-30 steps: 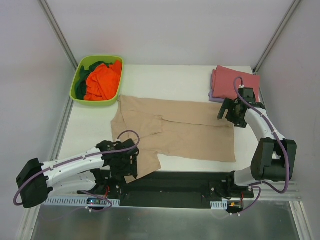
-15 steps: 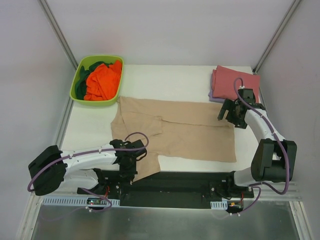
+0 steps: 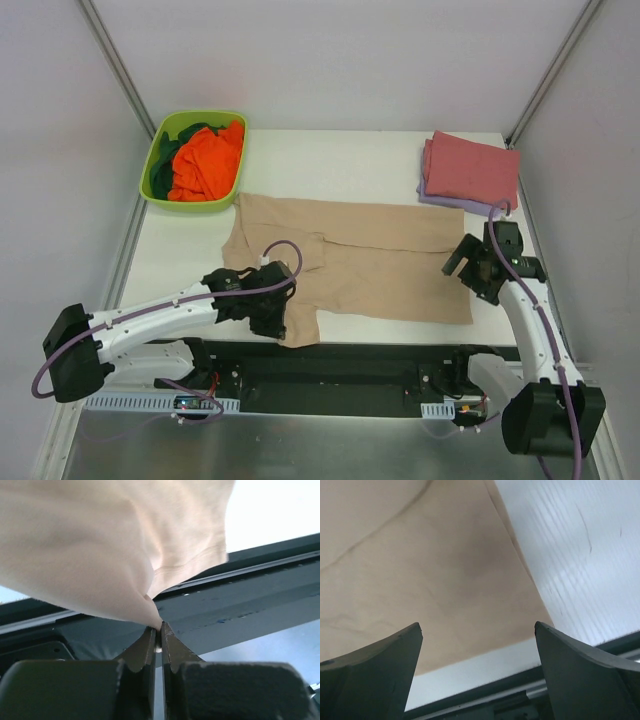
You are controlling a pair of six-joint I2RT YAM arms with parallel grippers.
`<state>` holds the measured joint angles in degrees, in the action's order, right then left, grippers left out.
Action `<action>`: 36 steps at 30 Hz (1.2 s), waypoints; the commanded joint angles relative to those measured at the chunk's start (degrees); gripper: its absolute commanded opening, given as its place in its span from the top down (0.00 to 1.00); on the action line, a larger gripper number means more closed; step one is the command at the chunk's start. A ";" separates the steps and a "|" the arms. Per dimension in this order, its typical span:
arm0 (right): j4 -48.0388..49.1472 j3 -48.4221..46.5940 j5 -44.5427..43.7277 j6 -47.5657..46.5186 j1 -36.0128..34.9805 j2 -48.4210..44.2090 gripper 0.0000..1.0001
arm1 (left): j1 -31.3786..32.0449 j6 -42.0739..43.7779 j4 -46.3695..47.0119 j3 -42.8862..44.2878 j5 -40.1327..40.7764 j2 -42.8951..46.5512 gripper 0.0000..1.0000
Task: Fold and stack the t-shirts
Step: Grap the side of the flattened tshirt closest away from the robot with both arms
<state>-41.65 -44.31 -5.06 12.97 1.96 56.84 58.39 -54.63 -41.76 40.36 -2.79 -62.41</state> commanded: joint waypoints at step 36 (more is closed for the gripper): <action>8.08 17.25 0.04 12.26 -0.02 -3.76 0.99 | -12.69 5.85 13.02 3.94 7.97 5.28 1.00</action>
<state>-34.70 -24.12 -7.57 27.79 1.96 51.99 46.68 -48.45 -30.33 42.68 2.17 -57.58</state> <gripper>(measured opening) 0.019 0.011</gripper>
